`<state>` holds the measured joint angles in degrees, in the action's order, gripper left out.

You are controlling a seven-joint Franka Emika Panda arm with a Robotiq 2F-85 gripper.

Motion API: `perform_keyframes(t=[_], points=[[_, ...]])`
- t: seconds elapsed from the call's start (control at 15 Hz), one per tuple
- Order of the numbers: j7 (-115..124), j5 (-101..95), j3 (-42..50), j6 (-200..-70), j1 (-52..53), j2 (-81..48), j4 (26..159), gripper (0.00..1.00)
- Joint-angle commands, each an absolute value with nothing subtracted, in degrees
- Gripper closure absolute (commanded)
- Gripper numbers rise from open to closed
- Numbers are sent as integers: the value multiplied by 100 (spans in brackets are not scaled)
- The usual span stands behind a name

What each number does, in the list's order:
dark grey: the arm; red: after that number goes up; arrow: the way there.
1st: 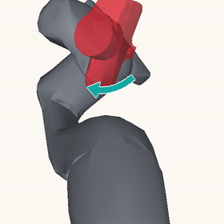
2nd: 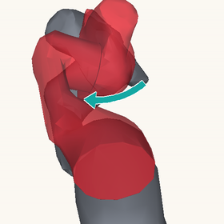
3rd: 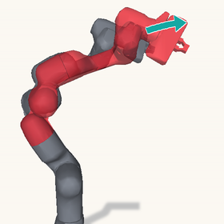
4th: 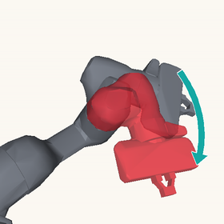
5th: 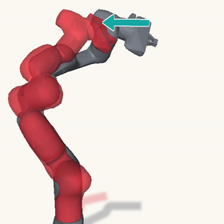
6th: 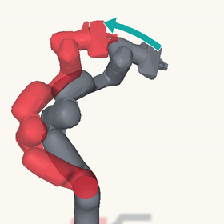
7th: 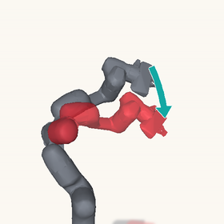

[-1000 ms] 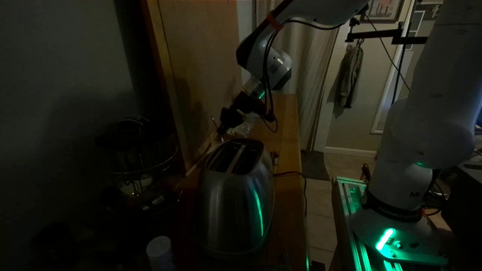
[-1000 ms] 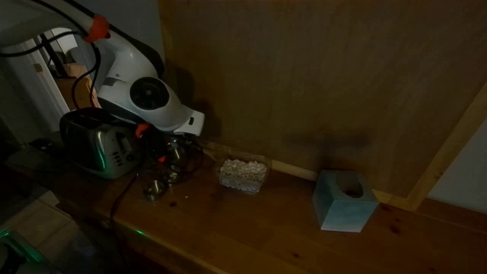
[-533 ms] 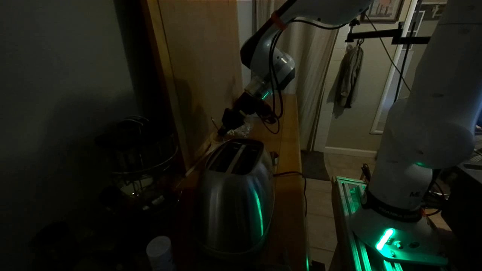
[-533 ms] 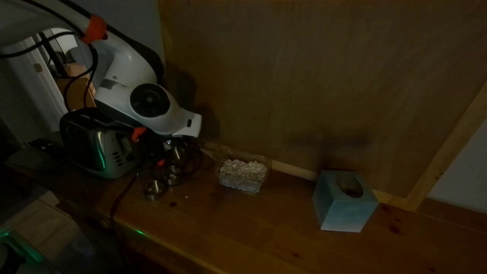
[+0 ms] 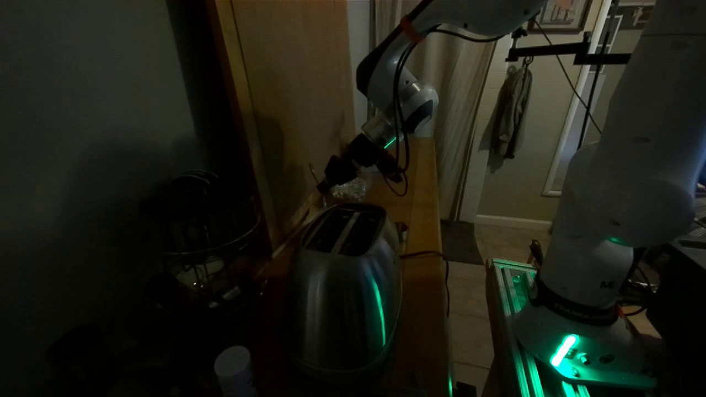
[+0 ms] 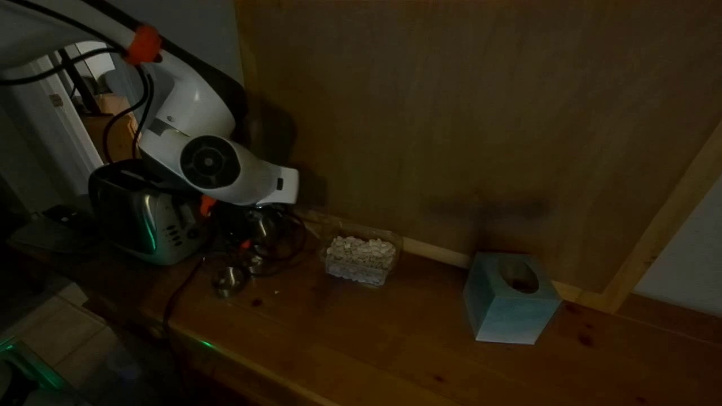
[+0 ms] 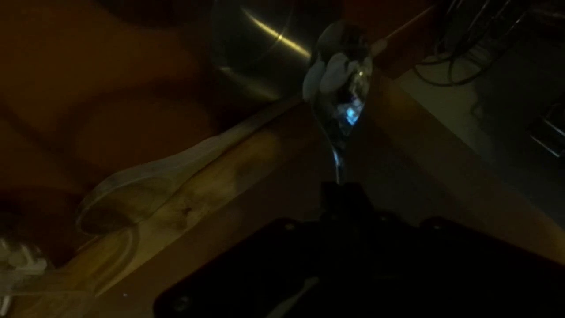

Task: Put one white object on the silver spoon then lift the spoon and put the object in the silver bowl.

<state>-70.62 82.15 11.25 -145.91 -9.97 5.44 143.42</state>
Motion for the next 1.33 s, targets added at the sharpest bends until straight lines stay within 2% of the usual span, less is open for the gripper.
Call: perform_keyframes(t=[0.0, 0.53, 0.67, 0.73, 0.8, 1.0, 1.07, 1.13, 1.2, 1.27], points=[[-7759, 8773, 1120, -14856, -978, 578, 14372, 98], [-7491, 8589, 1117, -14584, -1056, 533, 14427, 98], [-7919, 9035, 1106, -14991, -985, 461, 14343, 98], [-7459, 8617, 1108, -14637, -1055, 510, 14445, 98], [-7947, 9140, 1127, -14948, -999, 450, 14320, 98], [-8212, 9359, 1121, -15014, -995, 461, 14319, 98], [-7551, 8835, 1129, -14526, -1072, 516, 14439, 98], [-8361, 9554, 1124, -14994, -1002, 460, 14298, 98], [-7701, 8971, 1114, -14560, -1071, 506, 14438, 98], [-8306, 9465, 1128, -14861, -1016, 473, 14347, 98]])
